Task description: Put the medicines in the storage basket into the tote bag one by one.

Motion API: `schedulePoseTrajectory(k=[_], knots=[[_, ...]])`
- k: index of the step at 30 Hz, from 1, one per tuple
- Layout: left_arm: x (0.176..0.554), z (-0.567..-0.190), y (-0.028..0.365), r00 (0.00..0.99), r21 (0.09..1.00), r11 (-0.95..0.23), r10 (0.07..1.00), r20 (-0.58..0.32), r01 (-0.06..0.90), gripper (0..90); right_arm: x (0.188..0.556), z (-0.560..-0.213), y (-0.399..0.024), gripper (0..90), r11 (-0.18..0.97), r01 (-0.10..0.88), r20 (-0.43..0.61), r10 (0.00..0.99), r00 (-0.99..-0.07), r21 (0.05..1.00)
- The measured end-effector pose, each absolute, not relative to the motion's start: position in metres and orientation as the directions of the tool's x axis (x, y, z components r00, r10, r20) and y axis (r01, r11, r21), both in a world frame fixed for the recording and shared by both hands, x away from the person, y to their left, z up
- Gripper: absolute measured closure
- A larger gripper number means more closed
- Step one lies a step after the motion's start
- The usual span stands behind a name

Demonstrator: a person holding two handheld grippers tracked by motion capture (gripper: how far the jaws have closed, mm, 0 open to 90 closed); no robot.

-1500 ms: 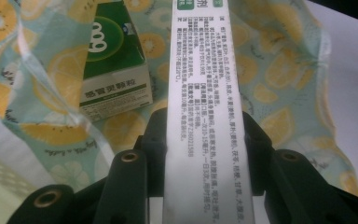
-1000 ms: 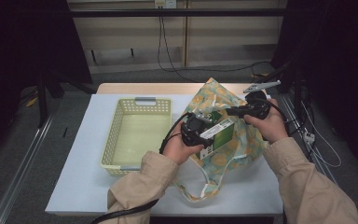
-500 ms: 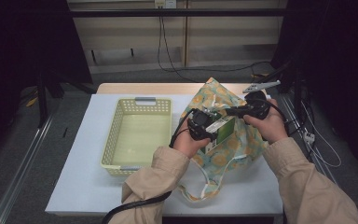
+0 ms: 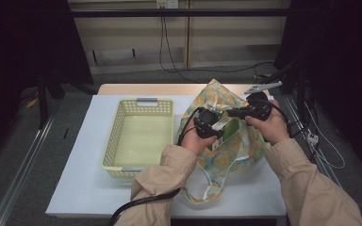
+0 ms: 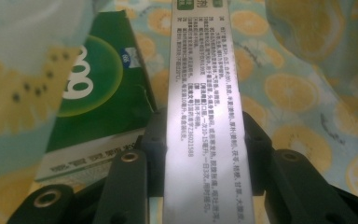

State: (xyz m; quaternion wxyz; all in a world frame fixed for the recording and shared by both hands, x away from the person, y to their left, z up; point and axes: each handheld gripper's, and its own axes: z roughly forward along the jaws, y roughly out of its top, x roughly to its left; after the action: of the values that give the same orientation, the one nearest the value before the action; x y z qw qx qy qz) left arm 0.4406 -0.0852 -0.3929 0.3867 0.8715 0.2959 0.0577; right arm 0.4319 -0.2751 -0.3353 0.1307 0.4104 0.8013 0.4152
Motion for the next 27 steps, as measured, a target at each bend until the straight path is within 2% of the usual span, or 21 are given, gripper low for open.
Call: schedulePoseTrajectory(k=[6,7,10,15,20,27], knots=[[0.447,-0.404,-0.095,0.828,0.739,-0.497,0.542,-0.145,0.455,61.3,0.433,-0.336,-0.278,90.0,0.311,0.555,0.136,0.772,-0.621,0.772],[0.445,-0.405,-0.096,0.824,0.743,-0.491,0.549,-0.142,0.455,57.1,0.433,-0.337,-0.278,90.0,0.316,0.555,0.133,0.771,-0.623,0.77],[0.44,-0.401,-0.096,0.835,0.735,-0.511,0.534,-0.136,0.446,36.0,0.434,-0.338,-0.277,90.0,0.319,0.555,0.133,0.768,-0.626,0.768],[0.429,-0.391,-0.084,0.847,0.733,-0.525,0.515,-0.131,0.432,23.2,0.434,-0.341,-0.276,90.0,0.316,0.557,0.138,0.768,-0.626,0.768],[0.411,-0.386,-0.063,0.854,0.739,-0.518,0.499,-0.149,0.431,17.5,0.433,-0.343,-0.277,90.0,0.315,0.559,0.137,0.771,-0.622,0.767],[0.389,-0.381,-0.038,0.871,0.737,-0.534,0.468,-0.151,0.415,14.7,0.432,-0.349,-0.278,90.0,0.32,0.57,0.135,0.777,-0.615,0.757]])
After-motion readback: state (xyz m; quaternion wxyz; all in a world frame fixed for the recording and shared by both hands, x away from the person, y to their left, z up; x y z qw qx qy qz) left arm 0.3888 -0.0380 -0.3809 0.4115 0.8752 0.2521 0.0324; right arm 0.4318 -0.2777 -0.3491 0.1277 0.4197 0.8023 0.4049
